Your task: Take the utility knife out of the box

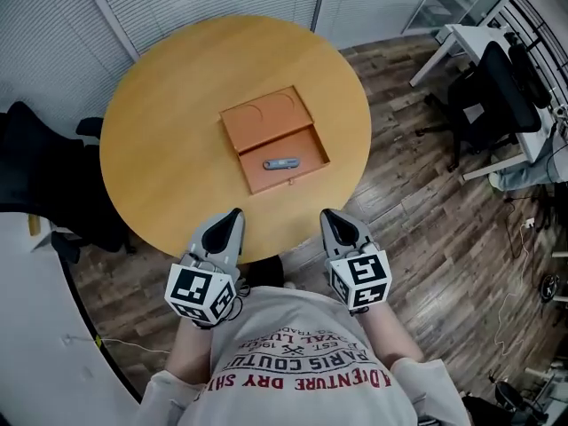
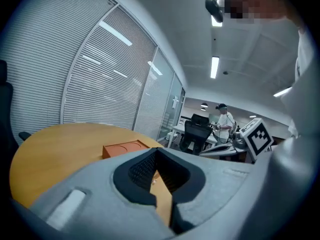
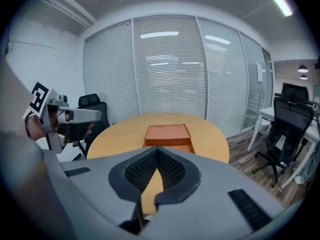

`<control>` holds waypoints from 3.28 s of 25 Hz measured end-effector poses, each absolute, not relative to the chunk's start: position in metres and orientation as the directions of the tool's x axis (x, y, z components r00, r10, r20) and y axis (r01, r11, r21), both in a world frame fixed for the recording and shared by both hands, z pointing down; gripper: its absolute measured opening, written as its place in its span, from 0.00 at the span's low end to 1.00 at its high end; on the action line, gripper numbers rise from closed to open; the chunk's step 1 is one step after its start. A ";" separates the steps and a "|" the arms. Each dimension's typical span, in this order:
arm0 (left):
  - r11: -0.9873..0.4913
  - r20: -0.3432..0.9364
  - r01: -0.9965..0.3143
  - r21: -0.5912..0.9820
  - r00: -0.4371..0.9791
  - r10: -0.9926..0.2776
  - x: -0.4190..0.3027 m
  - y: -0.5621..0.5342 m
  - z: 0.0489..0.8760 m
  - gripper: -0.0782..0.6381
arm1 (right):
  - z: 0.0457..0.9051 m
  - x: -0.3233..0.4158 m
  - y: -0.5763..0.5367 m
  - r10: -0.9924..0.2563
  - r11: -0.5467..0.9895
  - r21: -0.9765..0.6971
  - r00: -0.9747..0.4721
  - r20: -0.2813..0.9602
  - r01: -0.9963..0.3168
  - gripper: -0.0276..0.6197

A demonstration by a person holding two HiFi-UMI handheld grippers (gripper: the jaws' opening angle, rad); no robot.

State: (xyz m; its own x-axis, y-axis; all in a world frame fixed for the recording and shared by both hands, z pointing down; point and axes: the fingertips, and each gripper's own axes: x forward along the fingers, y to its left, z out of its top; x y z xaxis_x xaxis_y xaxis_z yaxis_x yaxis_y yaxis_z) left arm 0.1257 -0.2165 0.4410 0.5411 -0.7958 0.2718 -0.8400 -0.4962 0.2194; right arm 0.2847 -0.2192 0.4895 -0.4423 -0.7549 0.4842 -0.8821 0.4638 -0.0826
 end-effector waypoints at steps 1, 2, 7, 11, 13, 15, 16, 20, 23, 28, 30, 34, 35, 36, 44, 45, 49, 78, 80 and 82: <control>-0.491 0.273 -0.843 0.219 0.537 -0.799 0.122 -0.230 0.443 0.10 | 0.492 0.279 -0.232 -0.741 0.480 -0.084 -0.455 0.493 -0.873 0.05; -0.487 0.273 -0.845 0.222 0.533 -0.801 0.118 -0.242 0.445 0.10 | 0.495 0.273 -0.244 -0.726 0.497 -0.085 -0.468 0.504 -0.864 0.05; -0.469 0.293 -0.848 0.249 0.527 -0.798 0.100 -0.290 0.465 0.10 | 0.524 0.241 -0.293 -0.609 0.603 -0.077 -0.521 0.598 -0.794 0.05; -0.465 0.318 -0.848 0.253 0.527 -0.788 0.089 -0.315 0.483 0.10 | 0.550 0.212 -0.314 -0.495 0.704 -0.070 -0.560 0.664 -0.706 0.05; -0.459 0.331 -0.848 0.263 0.527 -0.783 0.085 -0.324 0.492 0.10 | 0.563 0.204 -0.322 -0.453 0.732 -0.063 -0.554 0.698 -0.678 0.06; -0.455 0.347 -0.845 0.281 0.531 -0.773 0.083 -0.330 0.499 0.10 | 0.575 0.199 -0.331 -0.421 0.750 -0.057 -0.542 0.727 -0.658 0.06; -0.454 0.355 -0.843 0.289 0.535 -0.767 0.083 -0.332 0.502 0.10 | 0.581 0.197 -0.334 -0.396 0.765 -0.057 -0.538 0.744 -0.642 0.06; -0.442 0.385 -0.841 0.311 0.537 -0.751 0.086 -0.334 0.513 0.10 | 0.608 0.192 -0.340 -0.255 0.855 -0.052 -0.506 0.824 -0.516 0.20; -0.405 0.399 -0.851 0.334 0.517 -0.757 0.084 -0.335 0.521 0.10 | 0.622 0.192 -0.354 -0.212 0.896 -0.013 -0.454 0.865 -0.443 0.25; -0.344 0.427 -0.875 0.340 0.469 -0.773 0.078 -0.335 0.533 0.10 | 0.650 0.195 -0.369 -0.129 0.925 -0.029 -0.385 0.914 -0.379 0.26; -0.311 0.442 -0.892 0.328 0.436 -0.784 0.073 -0.335 0.537 0.10 | 0.660 0.196 -0.374 -0.104 0.939 -0.025 -0.352 0.930 -0.342 0.27; -0.257 0.473 -0.915 0.312 0.385 -0.793 0.067 -0.337 0.547 0.10 | 0.678 0.201 -0.386 -0.090 0.953 -0.008 -0.309 0.947 -0.302 0.32; -0.243 0.479 -0.918 0.313 0.374 -0.794 0.067 -0.336 0.549 0.10 | 0.683 0.203 -0.387 -0.081 0.956 -0.010 -0.297 0.951 -0.293 0.32; -0.228 0.481 -0.922 0.313 0.361 -0.799 0.066 -0.335 0.550 0.10 | 0.687 0.205 -0.387 -0.072 0.959 -0.013 -0.287 0.955 -0.284 0.33; -0.116 0.486 -0.947 0.300 0.256 -0.835 0.055 -0.329 0.549 0.10 | 0.705 0.210 -0.394 -0.041 0.976 -0.007 -0.211 0.977 -0.218 0.28; -0.107 0.490 -0.948 0.299 0.249 -0.835 0.054 -0.327 0.550 0.10 | 0.706 0.209 -0.393 -0.033 0.973 -0.017 -0.214 0.976 -0.230 0.28; -0.073 0.500 -0.951 0.299 0.222 -0.837 0.052 -0.322 0.555 0.10 | 0.706 0.205 -0.393 -0.037 0.971 -0.020 -0.237 0.971 -0.236 0.28; 0.000 0.315 -0.992 0.124 0.039 -0.948 0.060 -0.318 0.437 0.10 | 0.511 0.196 -0.407 -0.266 0.944 0.030 -0.707 0.655 -0.328 0.25; -0.004 0.273 -0.988 0.152 0.046 -0.961 0.058 -0.323 0.420 0.10 | 0.483 0.199 -0.412 -0.326 0.928 0.042 -0.747 0.579 -0.371 0.25; -0.007 0.228 -0.984 0.178 0.048 -0.973 0.056 -0.327 0.401 0.10 | 0.452 0.202 -0.417 -0.379 0.907 0.026 -0.789 0.484 -0.420 0.25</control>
